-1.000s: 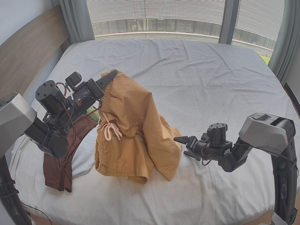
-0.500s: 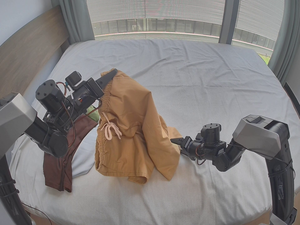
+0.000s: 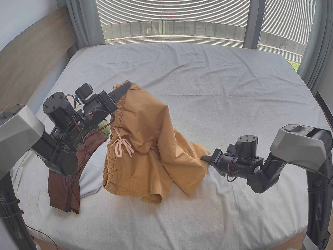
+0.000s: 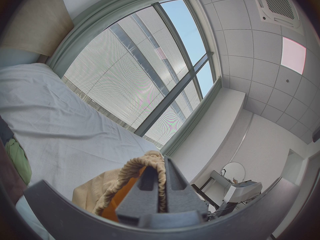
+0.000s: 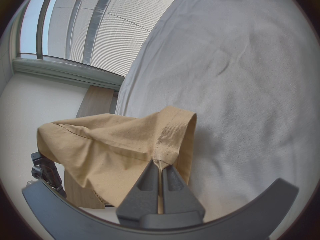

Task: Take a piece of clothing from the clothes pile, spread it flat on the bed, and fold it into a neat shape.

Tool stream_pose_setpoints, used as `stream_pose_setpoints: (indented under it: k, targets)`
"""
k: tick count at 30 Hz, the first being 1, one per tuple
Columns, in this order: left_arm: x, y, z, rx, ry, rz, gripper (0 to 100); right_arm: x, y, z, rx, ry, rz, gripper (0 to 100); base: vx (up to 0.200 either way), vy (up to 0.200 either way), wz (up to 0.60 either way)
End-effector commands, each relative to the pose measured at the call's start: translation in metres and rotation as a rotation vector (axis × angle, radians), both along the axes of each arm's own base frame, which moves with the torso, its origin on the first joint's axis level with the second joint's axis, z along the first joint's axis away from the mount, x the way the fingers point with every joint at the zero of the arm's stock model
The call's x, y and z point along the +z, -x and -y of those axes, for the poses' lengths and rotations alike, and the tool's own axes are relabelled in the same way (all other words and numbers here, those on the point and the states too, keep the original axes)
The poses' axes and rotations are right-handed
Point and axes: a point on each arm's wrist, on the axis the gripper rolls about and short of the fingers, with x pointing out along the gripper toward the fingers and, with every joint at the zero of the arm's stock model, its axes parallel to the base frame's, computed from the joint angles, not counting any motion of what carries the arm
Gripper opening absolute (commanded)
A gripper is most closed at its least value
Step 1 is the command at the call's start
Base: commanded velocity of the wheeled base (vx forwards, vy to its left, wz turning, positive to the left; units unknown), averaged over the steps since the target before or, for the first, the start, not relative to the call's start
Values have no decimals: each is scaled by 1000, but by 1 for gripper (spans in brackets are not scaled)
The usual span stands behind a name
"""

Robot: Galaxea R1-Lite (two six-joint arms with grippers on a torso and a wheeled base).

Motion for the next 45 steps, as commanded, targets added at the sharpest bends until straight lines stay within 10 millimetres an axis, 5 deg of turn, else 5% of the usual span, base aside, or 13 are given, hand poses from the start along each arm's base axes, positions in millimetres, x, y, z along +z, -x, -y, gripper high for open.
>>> stream_pose_setpoints:
  k: [1, 9, 22, 36, 41, 45]
  targets:
    - [-8, -2, 1, -4, -5, -23, 0, 38, 15, 21, -24, 13, 86, 0, 0, 0, 0]
    - [-31, -9, 2, 4, -21, -84, 0, 79, 31, 47, -70, 14, 157, 0, 0, 0, 0]
    - [-78, -39, -19, 90, -71, -142, 0, 75, 34, 53, -45, 103, 183, 0, 0, 0, 0]
    - [-36, -27, -23, 87, -42, -50, 0, 153, 76, 70, -44, 145, 284, 0, 0, 0, 0]
    - [-42, -28, -23, 86, -41, -75, 0, 147, 78, 71, -21, 206, 262, 0, 0, 0, 0]
    - [-55, -32, -23, 93, -53, -97, 0, 107, 64, 67, 7, 252, 164, 0, 0, 0, 0]
